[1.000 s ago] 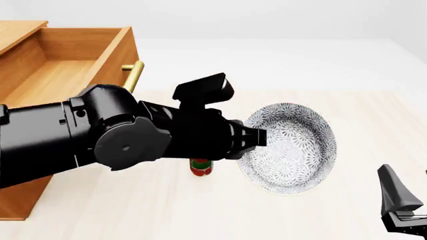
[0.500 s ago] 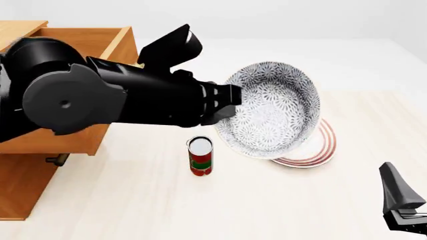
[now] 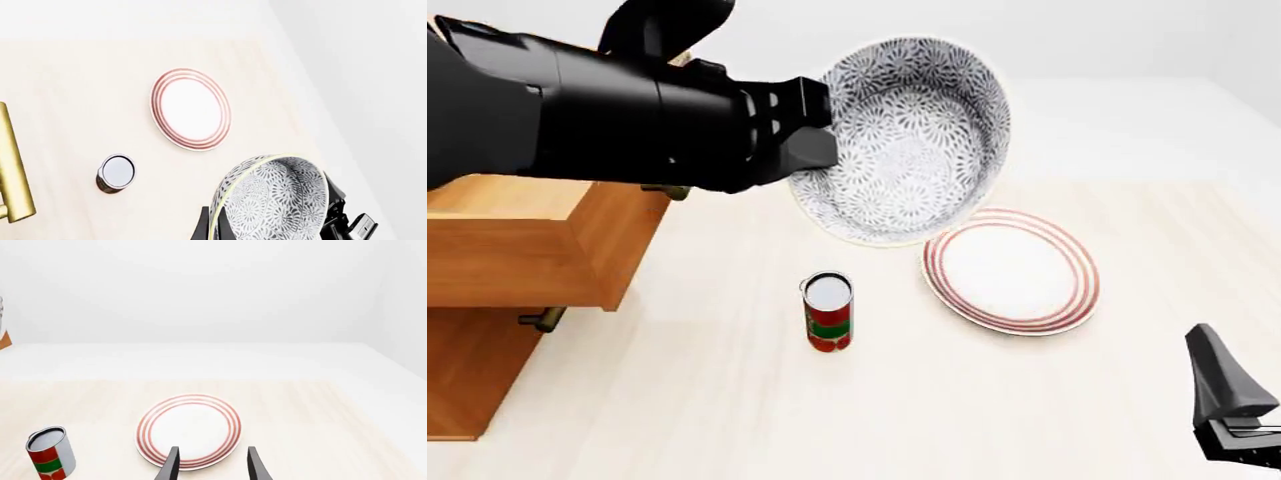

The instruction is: Put the bowl in the top drawer of the cabinet.

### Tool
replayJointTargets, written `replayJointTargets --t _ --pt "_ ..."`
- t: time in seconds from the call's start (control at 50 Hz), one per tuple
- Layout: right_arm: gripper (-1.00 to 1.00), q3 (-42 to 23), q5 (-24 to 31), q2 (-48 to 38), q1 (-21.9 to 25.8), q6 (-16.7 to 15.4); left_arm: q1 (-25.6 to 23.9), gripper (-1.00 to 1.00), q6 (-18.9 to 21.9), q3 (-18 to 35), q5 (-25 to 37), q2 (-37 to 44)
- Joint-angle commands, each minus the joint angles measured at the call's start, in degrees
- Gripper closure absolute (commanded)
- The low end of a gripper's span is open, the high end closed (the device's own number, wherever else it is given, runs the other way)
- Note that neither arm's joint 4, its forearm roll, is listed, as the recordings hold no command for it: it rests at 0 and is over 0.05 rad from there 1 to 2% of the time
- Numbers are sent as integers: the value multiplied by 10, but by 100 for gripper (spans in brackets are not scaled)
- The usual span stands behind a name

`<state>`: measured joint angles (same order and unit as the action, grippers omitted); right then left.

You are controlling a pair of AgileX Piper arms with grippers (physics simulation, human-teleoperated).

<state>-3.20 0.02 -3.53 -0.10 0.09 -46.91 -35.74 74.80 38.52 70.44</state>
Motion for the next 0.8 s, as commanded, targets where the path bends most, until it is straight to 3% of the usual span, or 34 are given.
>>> replayJointTargets --t 0.02,0.8 --pt "-100 0 0 0 0 0 32 100 14 20 26 -24" --pt "-100 0 0 0 0 0 151 100 21 60 87 -92"
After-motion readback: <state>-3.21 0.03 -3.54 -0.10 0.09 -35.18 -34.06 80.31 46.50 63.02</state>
